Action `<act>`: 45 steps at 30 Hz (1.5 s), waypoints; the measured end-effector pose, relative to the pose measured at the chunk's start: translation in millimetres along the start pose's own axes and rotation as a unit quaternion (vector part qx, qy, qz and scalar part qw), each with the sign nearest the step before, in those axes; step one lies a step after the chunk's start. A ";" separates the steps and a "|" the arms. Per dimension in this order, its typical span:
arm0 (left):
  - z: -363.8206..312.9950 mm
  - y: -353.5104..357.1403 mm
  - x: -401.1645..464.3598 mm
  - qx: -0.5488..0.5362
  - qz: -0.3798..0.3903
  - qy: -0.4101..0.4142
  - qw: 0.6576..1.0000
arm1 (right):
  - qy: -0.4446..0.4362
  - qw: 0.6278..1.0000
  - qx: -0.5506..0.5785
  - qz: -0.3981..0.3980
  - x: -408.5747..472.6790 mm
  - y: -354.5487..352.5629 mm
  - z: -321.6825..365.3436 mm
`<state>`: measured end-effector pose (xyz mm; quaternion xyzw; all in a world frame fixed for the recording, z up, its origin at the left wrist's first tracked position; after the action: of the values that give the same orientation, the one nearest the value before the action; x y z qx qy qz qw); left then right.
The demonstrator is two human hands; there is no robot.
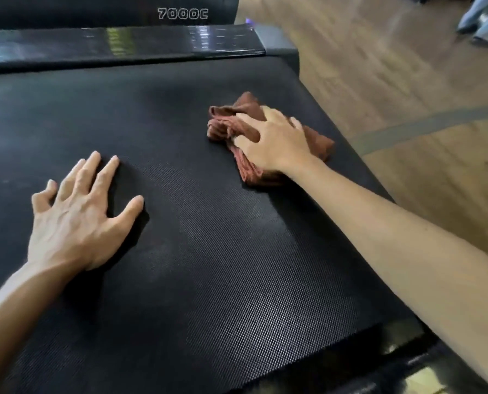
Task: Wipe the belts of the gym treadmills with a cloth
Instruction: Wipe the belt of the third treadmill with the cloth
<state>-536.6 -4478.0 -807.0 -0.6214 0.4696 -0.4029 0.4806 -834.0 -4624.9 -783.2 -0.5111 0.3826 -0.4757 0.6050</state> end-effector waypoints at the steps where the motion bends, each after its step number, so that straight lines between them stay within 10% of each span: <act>1: 0.5 0.9 1.0 -0.006 -0.001 0.001 1.000 | 0.058 0.998 -0.012 -0.024 0.6 -3.8 -18.8; 7: -0.8 5.8 2.1 -0.010 -0.012 0.000 1.000 | 0.244 0.969 0.024 -0.036 87.6 -15.4 -61.5; 15: -5.1 -2.4 -3.0 0.004 -0.007 -0.008 1.000 | -0.064 0.998 0.000 0.024 51.1 -5.9 -13.8; 23: -9.3 -1.6 -3.9 0.010 -0.018 -0.003 1.000 | 0.176 0.984 0.008 -0.023 83.9 -7.1 -25.0; 33: -2.1 -14.1 -7.8 -0.047 0.015 -0.022 0.999 | -0.150 0.987 0.023 0.056 30.5 31.1 145.3; 41: 104.9 -42.9 -36.7 0.020 0.039 -0.093 0.995 | 0.059 0.998 0.024 0.023 45.3 19.9 106.7; 45: 114.1 -32.7 -40.5 0.034 0.007 -0.089 0.995 | 0.024 0.999 0.012 0.036 102.8 32.5 171.8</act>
<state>-431.1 -4410.5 -801.4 -0.6349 0.4149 -0.3584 0.5444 -638.8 -4679.7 -781.0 -0.4782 0.4095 -0.4702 0.6185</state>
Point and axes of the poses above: each hand's wrist, its own x-axis towards the middle knuckle, its own y-axis out of the palm, z = x × y, the point moved 4 cm from there along x, towards the middle knuckle, and after that the axes turned 4 degrees about -y, right-handed, at the moved point
